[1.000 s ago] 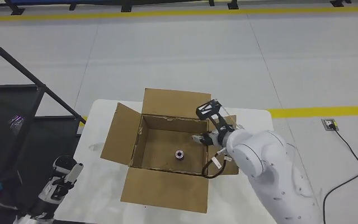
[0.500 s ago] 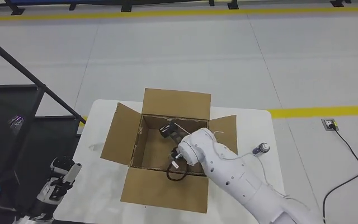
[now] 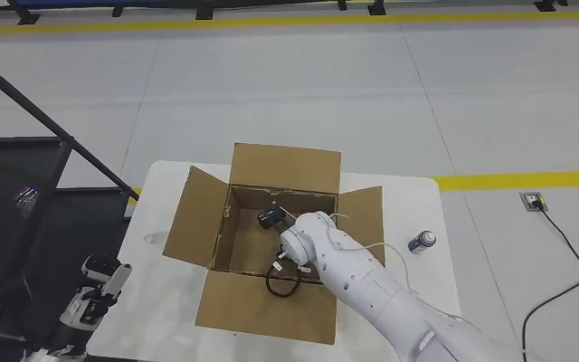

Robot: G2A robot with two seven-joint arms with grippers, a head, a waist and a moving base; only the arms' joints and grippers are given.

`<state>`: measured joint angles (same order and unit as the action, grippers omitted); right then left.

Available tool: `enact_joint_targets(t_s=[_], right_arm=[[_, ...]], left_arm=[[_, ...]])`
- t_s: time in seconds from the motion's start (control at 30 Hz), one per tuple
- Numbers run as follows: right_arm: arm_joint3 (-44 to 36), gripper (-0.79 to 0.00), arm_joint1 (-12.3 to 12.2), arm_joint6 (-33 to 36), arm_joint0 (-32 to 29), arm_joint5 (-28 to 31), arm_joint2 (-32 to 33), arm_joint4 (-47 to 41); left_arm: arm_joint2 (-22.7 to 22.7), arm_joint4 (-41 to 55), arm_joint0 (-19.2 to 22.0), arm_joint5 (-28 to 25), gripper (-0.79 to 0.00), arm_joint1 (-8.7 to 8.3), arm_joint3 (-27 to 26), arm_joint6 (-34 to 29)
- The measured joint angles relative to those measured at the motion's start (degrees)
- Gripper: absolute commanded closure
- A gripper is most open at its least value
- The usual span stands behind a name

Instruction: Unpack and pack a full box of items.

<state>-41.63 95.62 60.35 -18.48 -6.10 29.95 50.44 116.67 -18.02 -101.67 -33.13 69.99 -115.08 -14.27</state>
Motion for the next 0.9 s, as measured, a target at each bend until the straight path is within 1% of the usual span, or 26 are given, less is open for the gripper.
enact_joint_targets(t_s=[0.1,0.2,0.3,0.4,0.5,0.6,0.63,0.7,0.73,0.83,0.9], right_arm=[[0.86,0.000,0.70,-0.09,0.46,0.35,0.02,-0.21],[0.09,0.000,0.93,-0.20,0.78,0.66,0.66,-0.43],[-3.00,0.000,0.43,0.57,0.76,0.82,2.06,-0.27],[-9.48,0.000,-0.93,2.82,-0.17,-0.36,4.12,1.58],[-19.55,0.000,-3.34,6.59,-2.98,-2.45,7.50,5.43],[-32.89,0.000,-6.42,11.89,-8.21,-3.35,12.62,10.44],[-38.87,0.000,-7.70,14.34,-10.91,-3.40,14.93,13.10],[-48.10,0.000,-9.44,17.89,-15.41,-2.94,18.46,17.09],[-54.14,0.000,-10.45,19.87,-18.53,-2.51,20.79,19.85],[-68.09,0.000,-12.41,22.93,-26.11,-2.12,26.42,27.13],[-75.37,0.000,-13.27,23.83,-30.55,-2.48,29.92,31.24]], left_arm=[[0.00,0.00,0.00,0.00,-0.785,0.00,0.00,0.00],[0.00,0.00,0.00,0.00,-0.785,0.00,0.00,0.00],[0.00,0.00,0.00,0.00,-0.785,0.00,0.00,0.00],[0.00,0.00,0.00,0.00,-0.785,0.00,0.00,0.00],[0.00,0.00,0.00,0.00,-0.785,0.00,0.00,0.00],[0.00,0.00,0.00,0.00,-0.785,0.00,0.00,0.00],[0.00,0.00,0.00,0.00,-0.785,0.00,0.00,0.00],[0.00,0.00,0.00,0.00,-0.785,0.00,0.00,0.00],[0.00,0.00,0.00,0.00,-0.785,0.00,0.00,0.00],[0.00,0.00,0.00,0.00,-0.785,0.00,0.00,0.00],[0.00,0.00,0.00,0.00,-0.785,0.00,0.00,0.00]])
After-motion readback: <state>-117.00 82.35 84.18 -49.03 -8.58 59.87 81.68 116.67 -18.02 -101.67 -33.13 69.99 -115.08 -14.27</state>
